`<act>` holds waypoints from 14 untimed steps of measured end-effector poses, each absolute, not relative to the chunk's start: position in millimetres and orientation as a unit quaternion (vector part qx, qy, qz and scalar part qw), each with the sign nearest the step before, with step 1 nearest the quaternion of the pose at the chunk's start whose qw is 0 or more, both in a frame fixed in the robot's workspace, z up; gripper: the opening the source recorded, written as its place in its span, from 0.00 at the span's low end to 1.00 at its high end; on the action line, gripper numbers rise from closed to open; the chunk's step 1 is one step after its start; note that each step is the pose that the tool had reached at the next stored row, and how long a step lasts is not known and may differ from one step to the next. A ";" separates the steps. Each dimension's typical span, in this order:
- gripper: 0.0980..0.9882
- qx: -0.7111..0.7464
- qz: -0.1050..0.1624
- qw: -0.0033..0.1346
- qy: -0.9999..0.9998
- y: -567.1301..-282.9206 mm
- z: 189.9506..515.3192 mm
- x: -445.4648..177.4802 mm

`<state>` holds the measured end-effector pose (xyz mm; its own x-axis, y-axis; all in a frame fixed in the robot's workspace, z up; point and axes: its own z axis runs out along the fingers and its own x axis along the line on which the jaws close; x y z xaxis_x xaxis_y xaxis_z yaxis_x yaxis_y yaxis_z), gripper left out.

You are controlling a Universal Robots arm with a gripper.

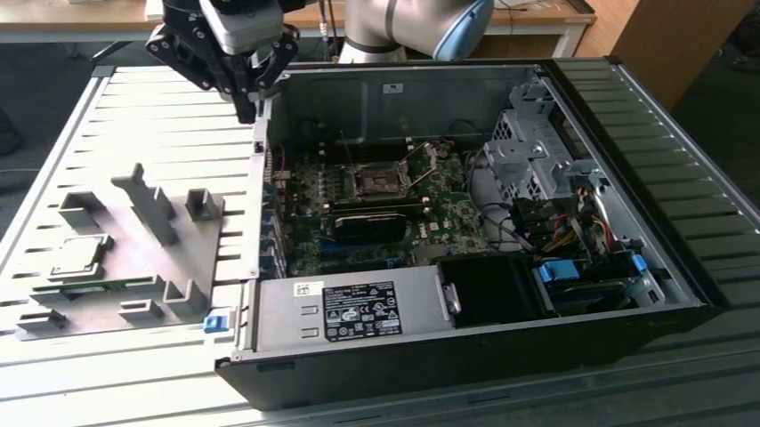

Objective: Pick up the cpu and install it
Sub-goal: 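Reach for the cpu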

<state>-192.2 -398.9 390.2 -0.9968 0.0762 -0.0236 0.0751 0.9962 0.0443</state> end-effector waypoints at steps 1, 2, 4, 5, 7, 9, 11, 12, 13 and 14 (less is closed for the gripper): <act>0.01 0.038 0.022 0.013 0.999 -398.9 390.2 -192.9; 0.01 0.038 0.022 0.013 0.999 -398.9 390.2 -193.6; 0.01 0.038 0.022 0.013 0.999 -398.9 390.2 -194.9; 0.01 0.038 0.022 0.013 0.999 -398.9 390.1 -195.6; 0.01 0.038 0.022 0.013 0.999 -398.9 390.1 -196.9; 0.01 0.038 0.022 0.013 0.999 -398.9 390.1 -198.1; 0.01 0.038 0.022 0.013 0.999 -399.0 390.1 -199.3; 0.01 0.038 0.022 0.013 0.999 -398.9 390.1 -199.9; 0.01 0.038 0.022 0.013 0.999 -398.9 390.0 -200.6; 0.01 0.038 0.022 0.013 0.999 -398.9 390.0 -201.2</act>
<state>-201.2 -398.9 390.0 -0.9968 0.0762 -0.0236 0.0751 0.9962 0.0443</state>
